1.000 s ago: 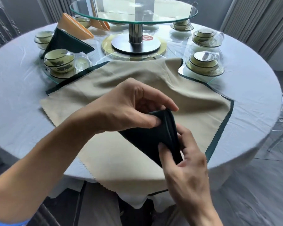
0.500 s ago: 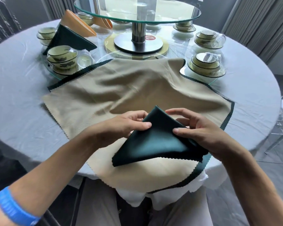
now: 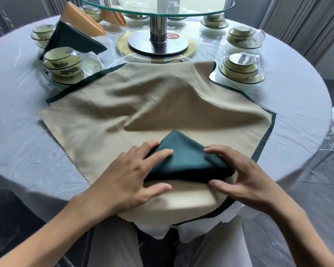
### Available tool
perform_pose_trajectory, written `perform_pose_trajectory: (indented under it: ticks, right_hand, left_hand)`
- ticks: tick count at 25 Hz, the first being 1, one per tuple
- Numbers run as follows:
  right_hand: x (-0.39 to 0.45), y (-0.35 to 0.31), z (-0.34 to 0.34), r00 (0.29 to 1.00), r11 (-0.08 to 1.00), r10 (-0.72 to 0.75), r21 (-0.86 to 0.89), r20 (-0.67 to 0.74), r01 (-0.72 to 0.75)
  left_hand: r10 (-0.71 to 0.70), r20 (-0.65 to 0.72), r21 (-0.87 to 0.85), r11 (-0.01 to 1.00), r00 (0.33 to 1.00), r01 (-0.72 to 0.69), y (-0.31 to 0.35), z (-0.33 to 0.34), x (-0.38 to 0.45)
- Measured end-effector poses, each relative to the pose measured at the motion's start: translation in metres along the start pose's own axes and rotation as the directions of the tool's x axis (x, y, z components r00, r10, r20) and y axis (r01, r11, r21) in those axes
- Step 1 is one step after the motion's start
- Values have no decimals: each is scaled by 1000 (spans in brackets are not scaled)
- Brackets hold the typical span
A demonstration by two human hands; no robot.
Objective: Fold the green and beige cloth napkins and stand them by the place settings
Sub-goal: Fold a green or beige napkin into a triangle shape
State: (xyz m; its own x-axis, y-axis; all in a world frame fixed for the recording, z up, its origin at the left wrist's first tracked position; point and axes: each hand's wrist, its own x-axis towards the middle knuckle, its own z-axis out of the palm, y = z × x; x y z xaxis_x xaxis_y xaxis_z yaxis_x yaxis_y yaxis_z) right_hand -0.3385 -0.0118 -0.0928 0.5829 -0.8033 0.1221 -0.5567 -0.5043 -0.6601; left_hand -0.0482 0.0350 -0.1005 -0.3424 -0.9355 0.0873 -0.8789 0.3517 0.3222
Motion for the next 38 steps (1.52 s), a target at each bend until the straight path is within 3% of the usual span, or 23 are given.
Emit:
perform_pose_trajectory:
  ticks: [4, 8, 14, 19, 26, 28, 31, 33, 38]
  right_hand:
    - [-7, 5, 9, 979, 989, -84, -137, -187, 58]
    - [-11, 7, 13, 975, 975, -144, -194, -168, 110]
    - [-9, 7, 26, 925, 970, -142, -237, -351, 59]
    - [-10, 9, 23, 940, 981, -91, -191, -330, 28]
    - [2, 10, 33, 873, 959, -81, -277, -481, -63]
    - [1, 13, 30, 878, 928, -137, -369, -458, -48]
    - [-9, 22, 23, 937, 861, -159, -509, -311, -23]
    - [-19, 21, 19, 958, 876, -99, -480, -268, -44]
    - [5, -27, 26, 886, 943, 24, -285, -464, -175]
  left_hand:
    - [122, -170, 190, 978, 978, -89, -13, 19, -4]
    - [132, -203, 199, 976, 970, -91, -17, 23, -4]
    - [149, -201, 243, 965, 968, -98, -20, 26, -5]
    - [132, -198, 233, 969, 971, -84, -19, 26, -8]
    - [133, -155, 283, 955, 979, -85, -20, 25, -10]
    - [130, -141, 318, 945, 981, -80, -20, 24, -11]
    - [120, -133, 374, 925, 984, -63, -21, 23, -15]
    - [90, -123, 391, 920, 988, -35, -17, 21, -23]
    - [-185, -266, 140, 964, 946, 228, 18, 9, 1]
